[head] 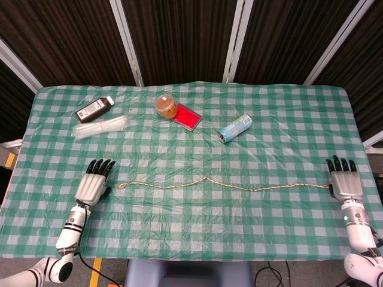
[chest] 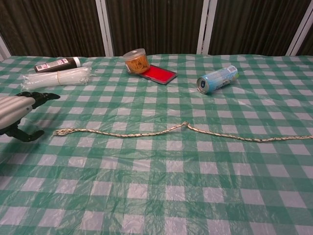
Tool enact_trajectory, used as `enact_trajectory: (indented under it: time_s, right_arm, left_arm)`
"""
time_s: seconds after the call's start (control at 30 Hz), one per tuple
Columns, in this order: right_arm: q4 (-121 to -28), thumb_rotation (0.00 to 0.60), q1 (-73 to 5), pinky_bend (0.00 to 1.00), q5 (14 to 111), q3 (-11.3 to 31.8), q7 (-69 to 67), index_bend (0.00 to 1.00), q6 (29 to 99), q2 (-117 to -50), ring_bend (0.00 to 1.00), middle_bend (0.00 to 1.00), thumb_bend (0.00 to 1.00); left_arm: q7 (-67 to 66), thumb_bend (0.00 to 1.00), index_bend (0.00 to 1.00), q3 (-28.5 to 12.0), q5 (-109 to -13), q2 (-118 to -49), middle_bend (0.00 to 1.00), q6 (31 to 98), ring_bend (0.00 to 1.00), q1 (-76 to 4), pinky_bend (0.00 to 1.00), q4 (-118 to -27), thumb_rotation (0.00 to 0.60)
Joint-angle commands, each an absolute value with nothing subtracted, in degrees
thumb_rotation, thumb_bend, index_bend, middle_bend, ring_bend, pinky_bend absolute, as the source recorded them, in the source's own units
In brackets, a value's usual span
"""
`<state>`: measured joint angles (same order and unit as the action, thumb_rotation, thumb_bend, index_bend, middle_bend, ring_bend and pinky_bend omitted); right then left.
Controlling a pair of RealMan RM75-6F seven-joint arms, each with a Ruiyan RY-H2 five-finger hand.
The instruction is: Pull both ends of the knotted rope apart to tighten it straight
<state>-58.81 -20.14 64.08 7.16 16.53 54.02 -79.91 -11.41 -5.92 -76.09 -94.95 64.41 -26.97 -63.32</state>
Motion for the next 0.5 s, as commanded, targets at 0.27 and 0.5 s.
enact_trajectory:
  time_s: [0.27, 0.5]
  right_arm:
    - [-74.74, 0.600, -13.47, 0.00, 67.84, 7.38, 11.01, 0.00, 66.14, -69.04, 0.00, 0.00, 0.42]
    - [-87.04, 0.600, -3.84, 0.00, 78.89, 1.24, 12.07, 0.00, 83.43, -64.27, 0.00, 0.00, 0.37]
  left_arm:
    - [-2.11, 0.39, 0.00, -5.02, -82.98, -84.54, 0.01, 76.26, 0.00, -21.99, 0.07, -74.33, 0.600]
    - [1.51, 0.41, 0.00, 0.43, -90.10, -75.62, 0.00, 89.46, 0.00, -13.36, 0.07, -82.87, 0.600]
